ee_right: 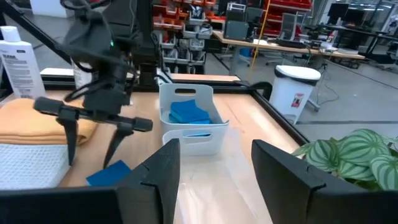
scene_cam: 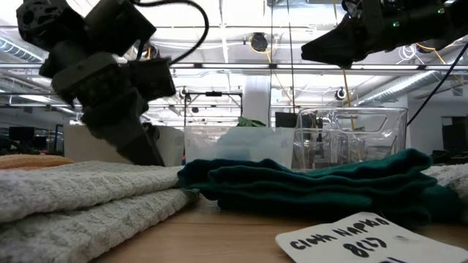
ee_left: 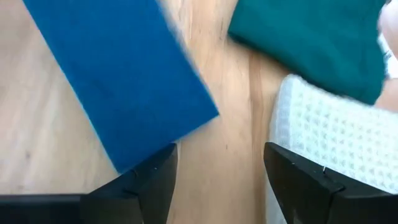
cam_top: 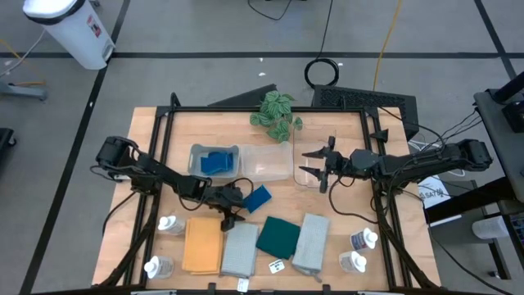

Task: Pick & Place Kitchen Items
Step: Put the blue sponge into the gray bin

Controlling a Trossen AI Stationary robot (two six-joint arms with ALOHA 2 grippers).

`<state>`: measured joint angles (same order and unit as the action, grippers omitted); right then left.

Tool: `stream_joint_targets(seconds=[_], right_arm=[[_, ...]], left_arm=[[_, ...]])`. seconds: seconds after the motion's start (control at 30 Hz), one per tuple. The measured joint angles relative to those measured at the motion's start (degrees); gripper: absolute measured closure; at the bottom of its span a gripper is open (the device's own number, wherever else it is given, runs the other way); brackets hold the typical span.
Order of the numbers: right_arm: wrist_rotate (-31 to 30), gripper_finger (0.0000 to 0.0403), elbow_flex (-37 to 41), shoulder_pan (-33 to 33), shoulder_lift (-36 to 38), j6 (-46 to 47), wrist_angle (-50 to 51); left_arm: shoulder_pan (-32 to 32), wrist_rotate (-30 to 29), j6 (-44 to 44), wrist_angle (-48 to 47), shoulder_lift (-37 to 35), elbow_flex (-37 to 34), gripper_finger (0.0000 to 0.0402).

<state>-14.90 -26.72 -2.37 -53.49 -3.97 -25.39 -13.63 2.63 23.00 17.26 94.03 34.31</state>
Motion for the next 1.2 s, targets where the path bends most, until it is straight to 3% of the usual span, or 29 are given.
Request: stream_joint_targets(seconds=[0.1,0.27,0.4,0.7,0.97,1.2], right_arm=[[0.0,0.0232,0.0,0.0,0.0,-0.13,-0.06],[0.0,0.0232,0.0,0.0,0.0,-0.15,-0.06],[0.0,0.0232,0.0,0.0,0.0,-0.15,-0.06],[0.0,0.0232,-0.02,0.0,0.0,-0.22,-0.24],[0.0,0.0232,-0.02,0.0,0.0,-0.37,-0.84],[0.0,0.0232,-0.02,0.0,0.02,-0.37,-0.96]], left_arm=[[0.0,-1.8,-0.11,0.82,-2.0,1.28,0.0156],[0.15,-11.25,0.6,-0.09,-1.91,3.78,0.0156],[0.09,-14.77,-2.78,-0.95,-0.85,5.37,0.0156],[0.0,-11.95,-5.78,6.93,5.36,5.7,0.0156],[-0.04,-11.43,-1.83,5.72,9.65,5.87,0.0156],[-0.87,-1.49,-2.51,3.34,8.32,5.83,0.0156]])
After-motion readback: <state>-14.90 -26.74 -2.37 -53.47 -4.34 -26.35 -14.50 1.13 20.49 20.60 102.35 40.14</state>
